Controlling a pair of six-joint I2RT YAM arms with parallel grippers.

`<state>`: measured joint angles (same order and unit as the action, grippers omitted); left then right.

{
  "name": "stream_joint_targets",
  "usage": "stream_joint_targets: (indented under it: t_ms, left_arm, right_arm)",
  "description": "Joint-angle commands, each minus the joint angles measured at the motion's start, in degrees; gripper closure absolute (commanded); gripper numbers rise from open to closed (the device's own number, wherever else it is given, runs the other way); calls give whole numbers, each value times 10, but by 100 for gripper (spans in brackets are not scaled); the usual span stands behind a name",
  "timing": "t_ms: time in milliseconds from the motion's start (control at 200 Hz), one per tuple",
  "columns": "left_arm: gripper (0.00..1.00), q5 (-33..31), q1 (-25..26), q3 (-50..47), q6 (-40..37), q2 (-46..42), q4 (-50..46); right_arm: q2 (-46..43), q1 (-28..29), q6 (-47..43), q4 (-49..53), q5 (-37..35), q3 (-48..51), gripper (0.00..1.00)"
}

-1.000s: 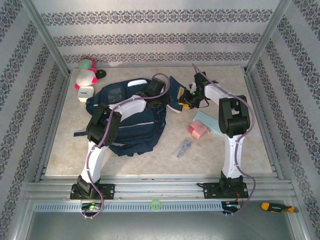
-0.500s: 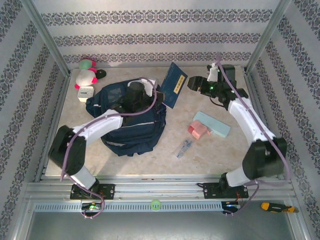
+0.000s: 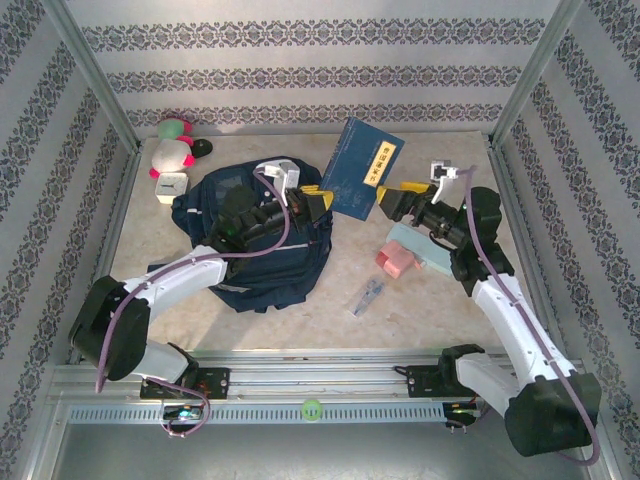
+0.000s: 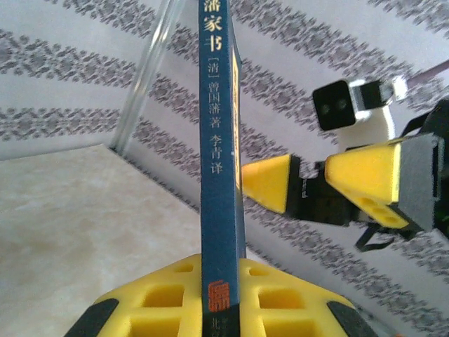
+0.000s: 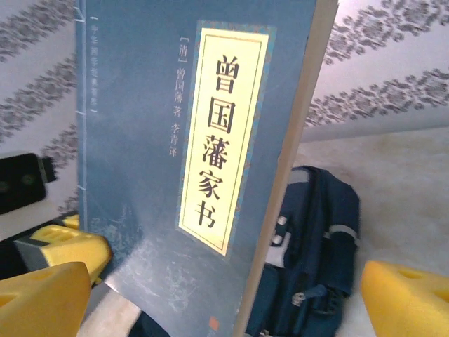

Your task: Pack the student bag

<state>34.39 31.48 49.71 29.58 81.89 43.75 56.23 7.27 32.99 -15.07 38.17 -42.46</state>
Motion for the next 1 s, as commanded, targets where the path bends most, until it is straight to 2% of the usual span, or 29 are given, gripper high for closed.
stream_joint_targets:
  t_ms: [0,95,340,430,520,615,785,844,894,934,994]
  left_arm:
    - [100,48,1,1,69,-13,133]
    - [100,63,1,2,92,-13,148]
    - [100,91,2,5,138,-4,190]
    - [100,82,2,2,132,-5,182]
    - [100,67,2,-2,114,-10,159]
    - [100,50,2,-8,95,-18,138]
    - [100,30,2,-12,70,-28,98]
    - [100,26,2,-16,67,-28,96]
    - [100,21,2,-17,62,-29,88]
    - [95,18,2,-19,55,-31,79]
    - [85,11,2,-21,35,-40,55]
  right_arm:
    - [-1,2,67,-95,48,17,2]
    - [20,4,115,-146,90,19,2]
    - [69,23,168,-224,157,-4,2]
    - [88,34,194,-265,205,-16,7]
    - [89,37,209,-310,223,-7,17]
    - [85,36,206,-327,213,5,35]
    - [88,37,208,-365,188,12,55]
    - [89,36,202,-372,179,11,66]
    - [89,36,192,-374,169,14,80]
    - [87,35,182,-376,158,18,89]
    - [81,34,160,-373,143,31,94]
